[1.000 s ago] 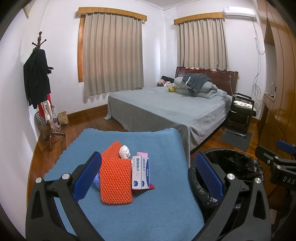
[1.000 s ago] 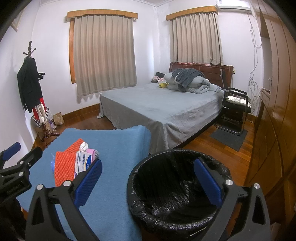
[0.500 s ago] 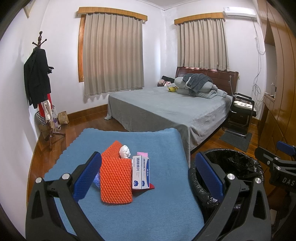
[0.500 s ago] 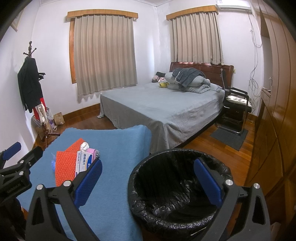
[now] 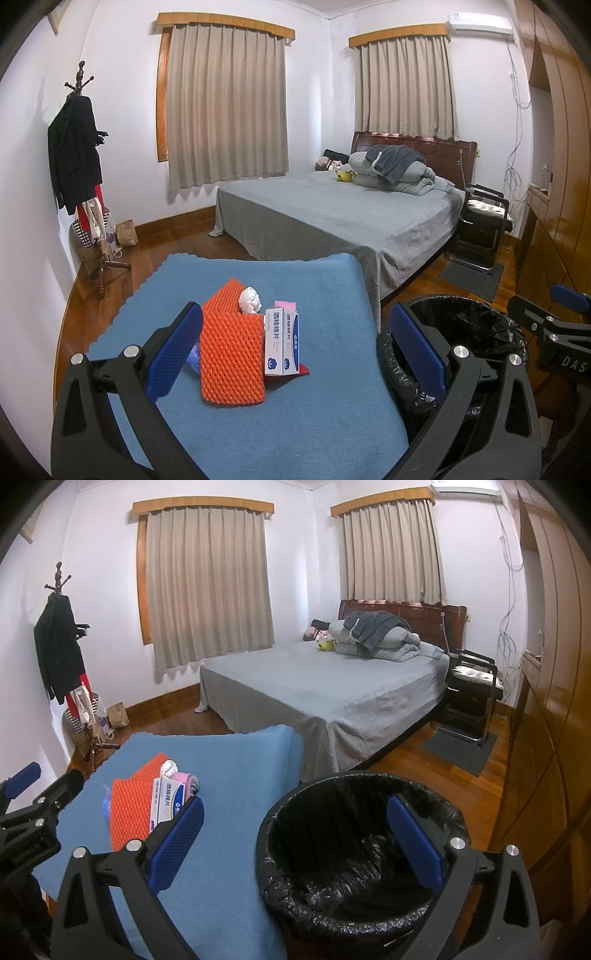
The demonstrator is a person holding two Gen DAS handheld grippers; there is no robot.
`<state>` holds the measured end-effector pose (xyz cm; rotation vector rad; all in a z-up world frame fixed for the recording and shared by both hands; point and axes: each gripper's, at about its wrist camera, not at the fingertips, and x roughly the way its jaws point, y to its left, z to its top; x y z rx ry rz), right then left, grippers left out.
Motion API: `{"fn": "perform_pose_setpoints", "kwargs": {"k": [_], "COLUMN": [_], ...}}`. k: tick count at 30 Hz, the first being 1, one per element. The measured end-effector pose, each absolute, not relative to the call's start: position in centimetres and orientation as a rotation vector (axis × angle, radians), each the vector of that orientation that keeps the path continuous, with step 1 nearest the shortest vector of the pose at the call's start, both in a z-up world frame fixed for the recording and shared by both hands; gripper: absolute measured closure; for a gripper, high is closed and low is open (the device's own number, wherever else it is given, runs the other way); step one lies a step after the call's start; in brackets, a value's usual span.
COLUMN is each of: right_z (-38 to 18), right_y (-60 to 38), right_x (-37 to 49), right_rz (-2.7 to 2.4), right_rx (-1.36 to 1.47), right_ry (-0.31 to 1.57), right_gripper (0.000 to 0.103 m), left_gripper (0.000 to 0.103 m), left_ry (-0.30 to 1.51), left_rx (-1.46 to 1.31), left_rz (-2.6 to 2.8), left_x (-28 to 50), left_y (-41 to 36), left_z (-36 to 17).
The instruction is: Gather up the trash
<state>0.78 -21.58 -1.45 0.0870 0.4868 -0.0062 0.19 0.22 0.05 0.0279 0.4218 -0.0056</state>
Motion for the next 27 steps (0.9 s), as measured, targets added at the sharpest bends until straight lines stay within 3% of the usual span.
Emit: {"fn": "perform_pose_setpoints", "kwargs": {"k": [27], "right_z": [-1.97], "right_y": [-21.24], "right_x": [0.98], "right_rz": [-0.004], "right_rx": [0.087], "right_ry": [0.492], "right_gripper": [0.006], "left_gripper": [0.005], "left_ry": [0.425], "left_rx": [0.025], "left_rz": [-0.005], "left_x": [0.54], "left_y": [1.0], "left_z": [-0.66]}}
